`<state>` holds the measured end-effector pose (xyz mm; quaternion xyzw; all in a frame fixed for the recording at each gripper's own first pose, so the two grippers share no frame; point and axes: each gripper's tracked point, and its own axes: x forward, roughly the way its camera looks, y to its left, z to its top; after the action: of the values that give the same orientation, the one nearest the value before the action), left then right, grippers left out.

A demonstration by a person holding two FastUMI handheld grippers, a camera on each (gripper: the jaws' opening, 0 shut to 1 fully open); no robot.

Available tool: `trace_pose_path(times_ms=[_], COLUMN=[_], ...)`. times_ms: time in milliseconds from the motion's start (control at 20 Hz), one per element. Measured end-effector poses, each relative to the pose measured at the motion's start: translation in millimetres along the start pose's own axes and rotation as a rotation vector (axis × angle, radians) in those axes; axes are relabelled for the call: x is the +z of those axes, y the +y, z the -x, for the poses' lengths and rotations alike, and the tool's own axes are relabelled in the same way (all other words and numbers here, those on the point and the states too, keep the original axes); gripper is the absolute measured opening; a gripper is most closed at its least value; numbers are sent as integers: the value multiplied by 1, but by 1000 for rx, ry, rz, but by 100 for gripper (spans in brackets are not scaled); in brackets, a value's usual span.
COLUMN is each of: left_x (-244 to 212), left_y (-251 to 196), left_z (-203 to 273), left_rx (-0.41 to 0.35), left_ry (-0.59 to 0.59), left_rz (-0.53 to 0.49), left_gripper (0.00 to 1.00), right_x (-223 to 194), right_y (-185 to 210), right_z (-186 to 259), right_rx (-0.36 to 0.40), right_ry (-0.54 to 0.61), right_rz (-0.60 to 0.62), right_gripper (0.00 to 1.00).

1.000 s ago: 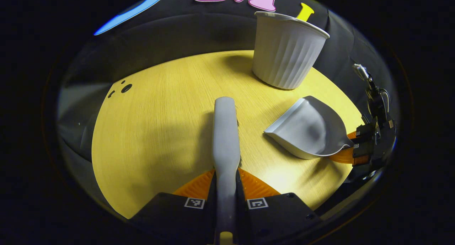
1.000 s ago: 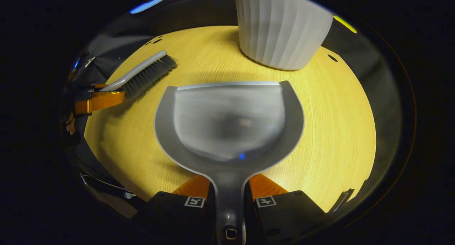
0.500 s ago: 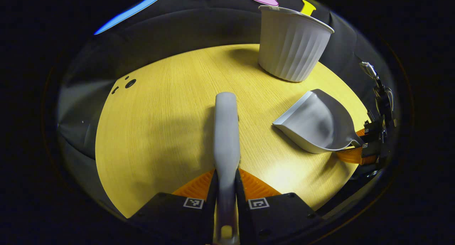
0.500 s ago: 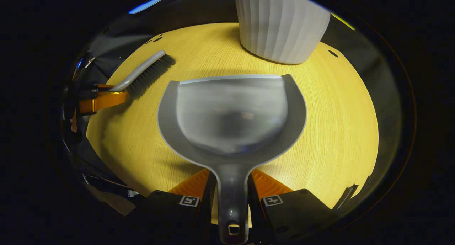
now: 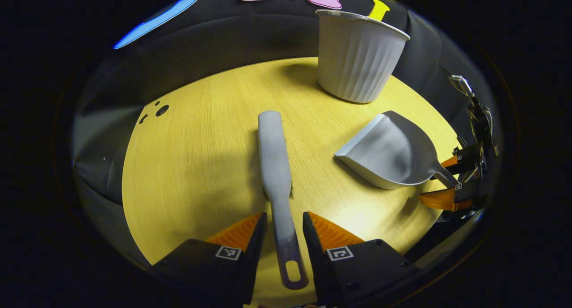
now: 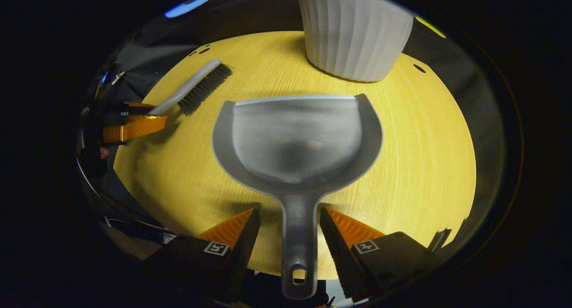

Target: Pick up the small broom and dustpan from the desktop, sweep the trash into the dustpan with the broom, and then empty the trash into the garbage bin.

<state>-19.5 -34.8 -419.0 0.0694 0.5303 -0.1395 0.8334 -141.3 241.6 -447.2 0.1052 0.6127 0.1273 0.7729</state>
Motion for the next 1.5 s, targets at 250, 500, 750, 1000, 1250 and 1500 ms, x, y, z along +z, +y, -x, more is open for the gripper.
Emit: trace_pose_path(times_ms=[250,500,750,1000,1250,1500], left_x=[21,49,79,122,175,219], left_y=[2,-1,-7,-15,-27,-44], left_z=[24,48,70,98,138,173], left_rx=[-3,-18,-26,-41,-54,-70], left_ry=[-56,-122,-201,-344,-517,-668], left_rz=[6,-5,-37,-31,-19,-44], left_gripper=[59,60,63,60,59,59], right_x=[9,31,50,80,139,194], right_y=[-5,-4,2,7,0,-22], right_z=[31,68,103,143,197,260], right_rx=[2,28,57,61,23,-76], right_ry=[-52,-120,-179,-303,-560,-832], right_rz=[1,-37,-47,-46,-77,-95], right_gripper=[99,90,93,93,93,94])
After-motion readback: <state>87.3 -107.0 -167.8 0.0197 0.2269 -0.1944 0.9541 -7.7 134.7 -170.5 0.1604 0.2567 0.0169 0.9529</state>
